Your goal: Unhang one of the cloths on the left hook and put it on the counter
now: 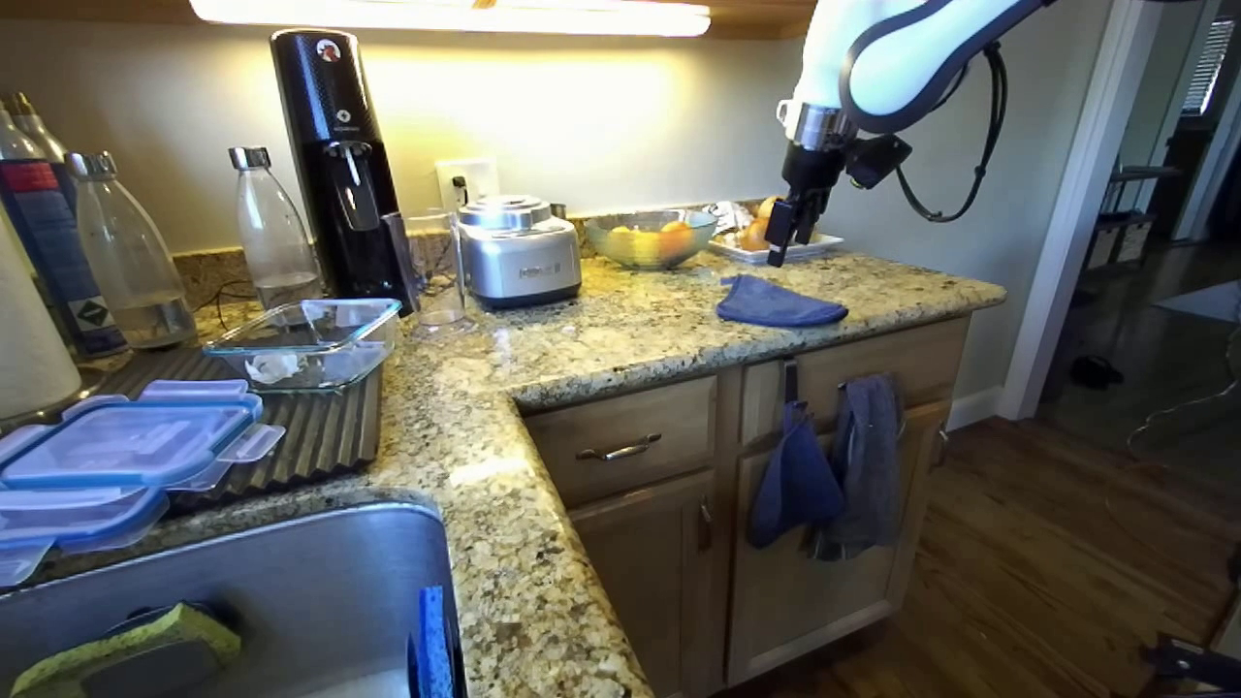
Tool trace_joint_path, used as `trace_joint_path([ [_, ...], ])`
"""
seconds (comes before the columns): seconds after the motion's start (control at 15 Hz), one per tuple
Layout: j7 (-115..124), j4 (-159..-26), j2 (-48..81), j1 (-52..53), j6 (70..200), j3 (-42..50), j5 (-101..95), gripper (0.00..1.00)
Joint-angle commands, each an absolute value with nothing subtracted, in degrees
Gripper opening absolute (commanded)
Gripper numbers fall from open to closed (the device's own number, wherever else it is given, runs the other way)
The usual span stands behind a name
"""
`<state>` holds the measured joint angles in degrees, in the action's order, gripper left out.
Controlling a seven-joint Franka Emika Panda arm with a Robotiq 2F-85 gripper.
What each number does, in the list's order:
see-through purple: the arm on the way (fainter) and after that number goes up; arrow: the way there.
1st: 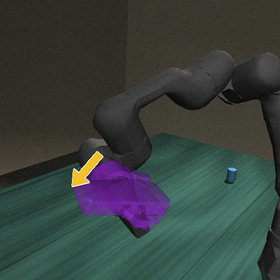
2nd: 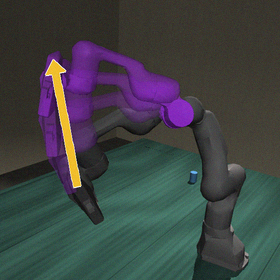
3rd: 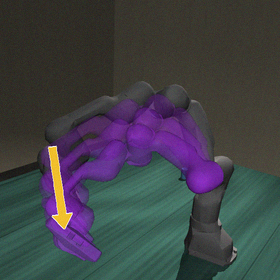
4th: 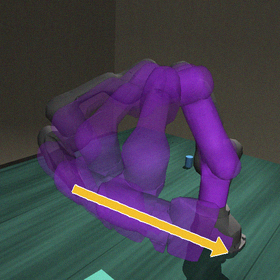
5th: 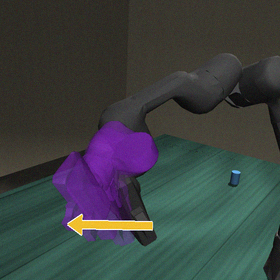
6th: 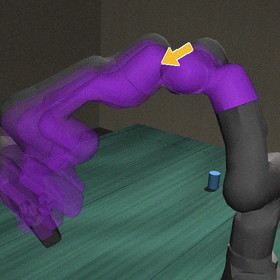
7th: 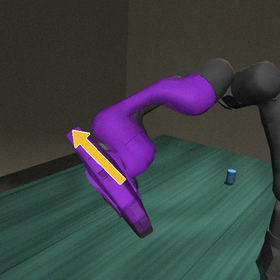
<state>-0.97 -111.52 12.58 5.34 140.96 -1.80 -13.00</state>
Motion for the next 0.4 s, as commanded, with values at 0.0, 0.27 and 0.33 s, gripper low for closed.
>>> trace_joint_path([
  [0.0,-1.0,-111.9,11.9,5.2,140.3,-2.1,-12.9,1.0],
  [0.27,-1.0,-112.6,11.4,5.2,140.3,-2.2,-12.9,1.0],
  [0.33,-1.0,-112.6,11.4,5.2,140.3,-2.2,-12.9,1.0],
])
